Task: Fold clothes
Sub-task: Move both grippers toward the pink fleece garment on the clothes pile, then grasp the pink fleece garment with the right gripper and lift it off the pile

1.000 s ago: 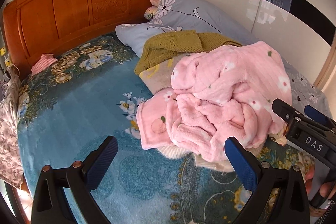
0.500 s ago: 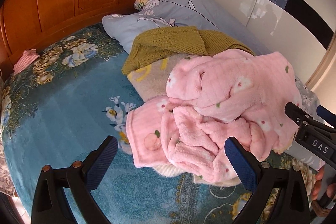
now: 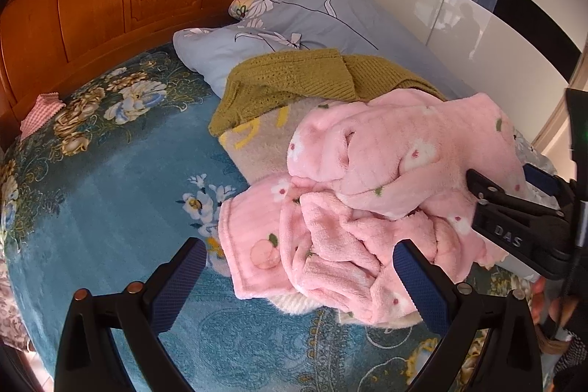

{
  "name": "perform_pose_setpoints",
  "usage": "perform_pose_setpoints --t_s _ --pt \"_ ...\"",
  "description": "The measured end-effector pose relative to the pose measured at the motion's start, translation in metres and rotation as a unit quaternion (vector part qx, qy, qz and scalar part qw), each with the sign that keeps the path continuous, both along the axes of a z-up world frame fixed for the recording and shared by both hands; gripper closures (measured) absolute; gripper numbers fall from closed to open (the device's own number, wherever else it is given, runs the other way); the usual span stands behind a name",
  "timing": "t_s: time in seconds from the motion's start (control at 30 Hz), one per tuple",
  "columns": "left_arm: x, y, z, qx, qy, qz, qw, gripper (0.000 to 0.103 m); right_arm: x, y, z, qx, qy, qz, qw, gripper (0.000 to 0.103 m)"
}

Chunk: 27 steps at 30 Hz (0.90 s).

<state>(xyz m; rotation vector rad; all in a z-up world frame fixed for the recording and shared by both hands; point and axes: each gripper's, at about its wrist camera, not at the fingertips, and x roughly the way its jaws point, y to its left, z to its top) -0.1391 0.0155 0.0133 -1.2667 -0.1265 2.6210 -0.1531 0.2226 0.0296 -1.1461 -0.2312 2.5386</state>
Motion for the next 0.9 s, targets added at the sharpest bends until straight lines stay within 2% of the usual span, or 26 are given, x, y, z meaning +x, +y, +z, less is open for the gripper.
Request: perform_pose_setpoints --t_s 0.1,0.13,0.2,0.3,0.37,0.43,0.47,0.5,0.53,0.6,0.7,0.9 --pt "0.002 -0.004 0.002 -0.004 0.003 0.001 1.0000 0.000 -0.007 0.000 -0.005 0.010 0.000 0.005 1.000 0.016" --pt "0.003 -0.005 0.002 -0.006 0.002 0.003 1.0000 0.000 -0.009 0.000 -0.007 0.012 -0.001 0.006 1.000 0.022" --pt "0.002 -0.010 0.001 -0.007 -0.006 0.011 0.9999 0.000 -0.017 0.000 -0.012 0.015 -0.011 0.010 1.000 0.026" --pt "0.003 -0.020 -0.002 -0.003 -0.018 0.021 0.9996 0.000 -0.028 0.000 -0.021 0.026 -0.024 0.009 0.999 0.026" --pt "0.003 -0.027 -0.005 0.000 -0.025 0.024 0.9994 0.001 -0.033 -0.001 -0.026 0.028 -0.037 0.009 0.999 0.031" --pt "0.005 -0.035 -0.006 0.005 -0.028 0.029 0.9992 0.001 -0.036 -0.003 -0.027 0.028 -0.051 0.014 0.998 0.051" --pt "0.006 -0.040 -0.006 0.010 -0.029 0.032 0.9990 0.001 -0.035 -0.003 -0.023 0.027 -0.049 0.013 0.998 0.058" --pt "0.007 -0.044 -0.006 0.015 -0.031 0.035 0.9988 0.001 -0.034 -0.003 -0.019 0.025 -0.048 0.013 0.998 0.071" --pt "0.008 -0.048 -0.006 0.023 -0.035 0.037 0.9985 0.002 -0.032 -0.003 -0.013 0.021 -0.043 0.011 0.999 0.080" --pt "0.012 -0.055 -0.006 0.039 -0.042 0.036 0.9977 0.002 -0.022 0.004 0.006 -0.009 -0.010 -0.005 1.000 0.085" --pt "0.022 -0.061 -0.002 0.044 -0.036 0.037 0.9977 0.002 -0.001 0.012 0.034 -0.047 0.034 -0.015 0.998 0.087" --pt "0.043 -0.074 0.010 0.082 -0.035 0.043 0.9951 0.002 0.058 -0.003 0.091 -0.013 0.115 0.018 0.993 0.089"
